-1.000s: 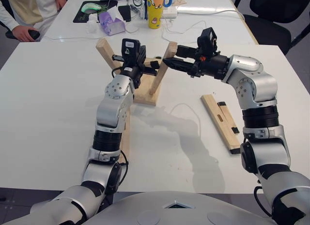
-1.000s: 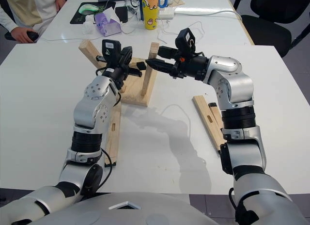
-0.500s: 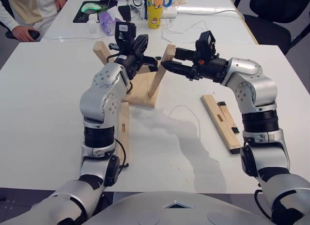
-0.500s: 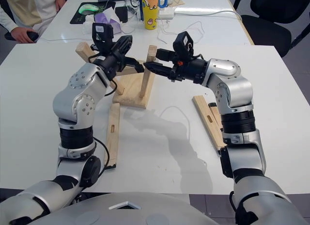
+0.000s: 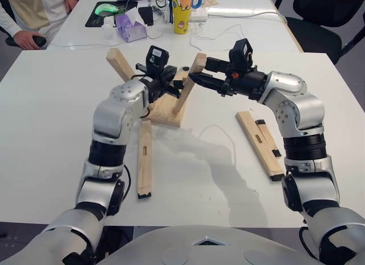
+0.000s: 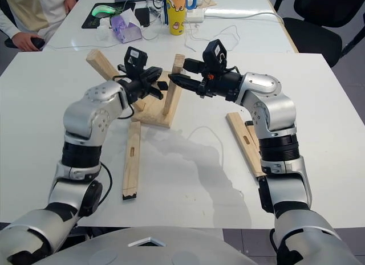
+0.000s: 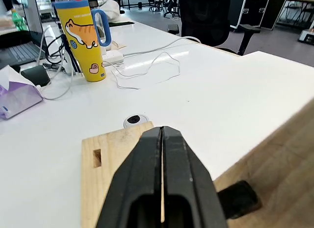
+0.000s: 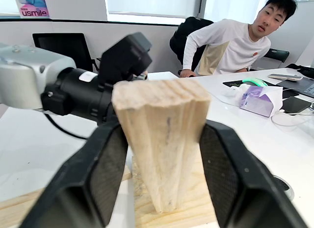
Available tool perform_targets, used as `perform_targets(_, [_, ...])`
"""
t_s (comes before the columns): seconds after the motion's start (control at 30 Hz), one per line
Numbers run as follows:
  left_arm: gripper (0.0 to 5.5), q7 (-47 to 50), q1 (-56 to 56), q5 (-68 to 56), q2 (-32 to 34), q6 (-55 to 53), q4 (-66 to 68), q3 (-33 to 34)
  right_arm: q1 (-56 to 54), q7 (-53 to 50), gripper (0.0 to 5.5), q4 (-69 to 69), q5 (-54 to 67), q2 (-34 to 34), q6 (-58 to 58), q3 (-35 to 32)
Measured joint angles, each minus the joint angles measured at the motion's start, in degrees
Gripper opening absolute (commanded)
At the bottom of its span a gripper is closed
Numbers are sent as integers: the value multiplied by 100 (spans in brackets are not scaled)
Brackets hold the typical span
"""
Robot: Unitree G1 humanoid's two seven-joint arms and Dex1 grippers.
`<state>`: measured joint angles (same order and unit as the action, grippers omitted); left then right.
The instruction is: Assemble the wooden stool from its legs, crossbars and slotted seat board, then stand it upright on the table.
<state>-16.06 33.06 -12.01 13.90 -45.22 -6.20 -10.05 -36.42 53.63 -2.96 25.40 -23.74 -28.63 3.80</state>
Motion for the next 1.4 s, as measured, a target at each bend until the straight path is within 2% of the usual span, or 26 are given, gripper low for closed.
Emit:
perform_targets(0.1, [0, -128, -283, 118, 226, 186, -337, -259, 6, 3, 218, 16, 7, 7, 1, 2])
perform_targets(0.23, [0, -287, -259, 109, 244, 199, -324, -251, 6, -54, 218, -4, -22, -1, 1, -17])
perform_targets(0.43, [0, -45, 79, 50, -133, 139, 114, 228, -1, -138, 218, 8, -20, 37, 20, -7])
perform_targets(0.53, [0, 237, 617, -88, -285, 149, -156, 779, -1, -139, 218, 10, -21, 36, 19, -2])
perform_targets(0.63, [0, 327, 1043, -88, -249, -10, -586, 898, -1, -139, 218, 16, -22, 36, 17, 4])
perform_targets(0.77, [0, 348, 1024, -49, -64, -439, -1186, 743, 3, -164, 218, 49, -21, 34, -13, 8])
perform_targets(0.87, [0, 353, 206, 294, 69, -493, -1302, -84, 17, -208, 218, 106, -19, 34, -63, 11])
perform_targets(0.93, [0, 376, -558, 692, 175, 21, -960, -771, 66, -245, 218, 154, -8, 23, -99, -9])
perform_targets(1.07, [0, 489, -789, 1386, 327, 1248, -544, -1260, 136, -350, 218, 193, -4, 27, -131, -58])
perform_targets(1.23, [0, 556, -967, 1437, 85, 2004, -191, -1070, 157, -432, 218, 241, -5, 28, -159, -63])
perform_targets(1.4, [0, 600, -864, 1233, -229, 2214, -286, -417, 157, -440, 218, 292, 3, 33, -143, -58])
